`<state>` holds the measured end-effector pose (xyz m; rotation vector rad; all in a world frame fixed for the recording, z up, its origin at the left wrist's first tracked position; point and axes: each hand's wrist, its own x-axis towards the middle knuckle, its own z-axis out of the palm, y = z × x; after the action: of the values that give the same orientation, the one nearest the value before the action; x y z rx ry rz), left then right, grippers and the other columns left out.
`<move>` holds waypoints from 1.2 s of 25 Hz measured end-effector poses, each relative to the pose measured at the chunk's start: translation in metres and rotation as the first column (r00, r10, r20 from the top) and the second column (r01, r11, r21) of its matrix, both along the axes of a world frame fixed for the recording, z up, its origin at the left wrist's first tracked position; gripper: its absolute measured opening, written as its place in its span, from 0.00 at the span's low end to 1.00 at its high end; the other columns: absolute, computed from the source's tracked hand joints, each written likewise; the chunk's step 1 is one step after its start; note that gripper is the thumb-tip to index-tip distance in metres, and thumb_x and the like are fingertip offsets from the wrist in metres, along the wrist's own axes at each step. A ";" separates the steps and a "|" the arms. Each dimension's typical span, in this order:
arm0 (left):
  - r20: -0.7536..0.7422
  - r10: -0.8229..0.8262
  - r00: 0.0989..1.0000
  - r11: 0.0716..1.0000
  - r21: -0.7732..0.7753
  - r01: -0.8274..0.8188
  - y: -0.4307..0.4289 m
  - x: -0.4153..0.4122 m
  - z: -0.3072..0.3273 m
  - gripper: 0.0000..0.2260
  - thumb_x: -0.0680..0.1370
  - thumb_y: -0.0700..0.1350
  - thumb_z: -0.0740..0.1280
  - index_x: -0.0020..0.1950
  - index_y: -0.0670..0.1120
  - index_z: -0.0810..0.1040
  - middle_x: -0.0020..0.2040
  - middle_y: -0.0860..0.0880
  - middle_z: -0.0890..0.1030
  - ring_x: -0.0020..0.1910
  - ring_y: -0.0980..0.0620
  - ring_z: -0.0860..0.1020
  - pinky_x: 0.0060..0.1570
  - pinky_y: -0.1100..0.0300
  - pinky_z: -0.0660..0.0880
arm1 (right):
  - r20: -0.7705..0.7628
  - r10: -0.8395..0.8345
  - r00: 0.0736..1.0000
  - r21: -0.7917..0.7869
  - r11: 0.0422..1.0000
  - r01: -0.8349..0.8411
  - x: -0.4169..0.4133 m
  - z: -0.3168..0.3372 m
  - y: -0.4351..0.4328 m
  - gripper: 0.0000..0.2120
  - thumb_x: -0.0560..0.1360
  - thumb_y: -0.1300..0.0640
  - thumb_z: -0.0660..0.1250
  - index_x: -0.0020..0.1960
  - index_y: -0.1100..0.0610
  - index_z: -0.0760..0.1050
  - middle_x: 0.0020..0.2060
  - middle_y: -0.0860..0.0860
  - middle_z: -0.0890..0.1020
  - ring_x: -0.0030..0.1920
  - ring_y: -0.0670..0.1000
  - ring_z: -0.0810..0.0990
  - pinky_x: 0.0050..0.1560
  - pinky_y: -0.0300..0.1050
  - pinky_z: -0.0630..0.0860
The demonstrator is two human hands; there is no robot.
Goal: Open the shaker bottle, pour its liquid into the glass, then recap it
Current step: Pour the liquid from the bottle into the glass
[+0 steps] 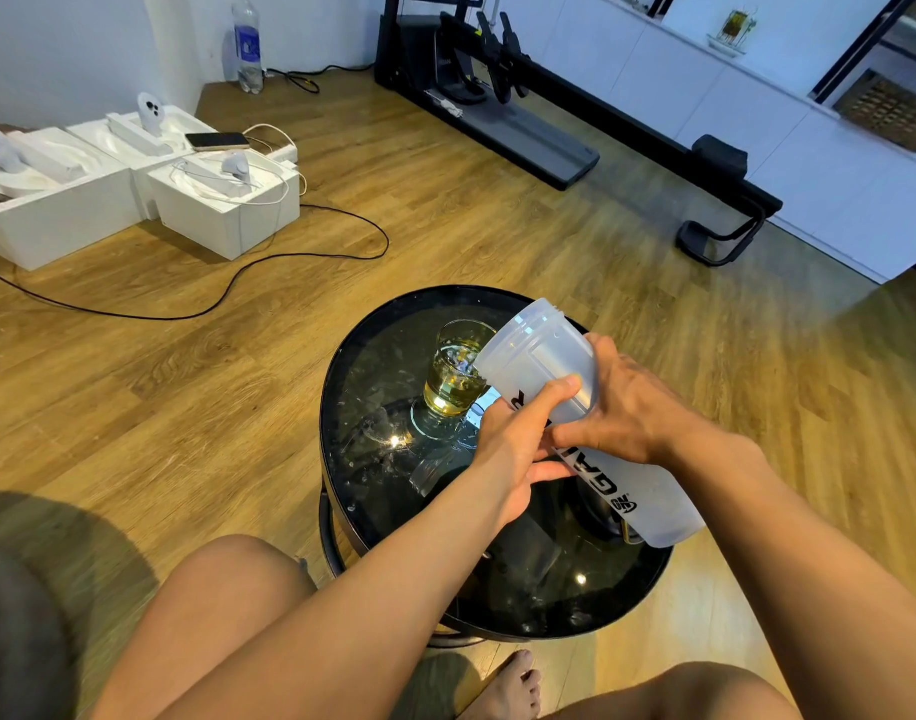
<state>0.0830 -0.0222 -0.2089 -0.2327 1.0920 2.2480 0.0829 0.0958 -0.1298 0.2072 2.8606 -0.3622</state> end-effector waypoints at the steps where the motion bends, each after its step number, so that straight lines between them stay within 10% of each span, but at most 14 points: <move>1: 0.001 0.000 1.000 1.000 -0.001 0.000 0.000 0.000 0.000 0.18 0.72 0.48 0.75 0.59 0.48 0.78 0.54 0.42 0.85 0.52 0.40 0.84 0.53 0.35 0.79 | 0.000 0.001 1.000 0.000 1.000 -0.001 0.000 0.000 0.000 0.51 0.47 0.32 0.70 0.66 0.48 0.58 0.52 0.54 0.76 0.50 0.57 0.79 0.51 0.58 0.79; 30: 0.019 0.006 1.000 1.000 -0.003 -0.006 0.000 0.001 0.005 0.16 0.72 0.48 0.75 0.58 0.48 0.78 0.55 0.41 0.85 0.54 0.38 0.83 0.52 0.36 0.79 | 0.013 0.000 1.000 0.008 1.000 0.000 -0.002 0.000 0.000 0.50 0.48 0.34 0.70 0.65 0.46 0.58 0.52 0.53 0.76 0.48 0.56 0.79 0.49 0.57 0.80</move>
<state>0.0842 -0.0226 -0.2043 -0.2592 1.0863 2.2452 0.0813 0.0960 -0.1295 0.2098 2.8500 -0.3478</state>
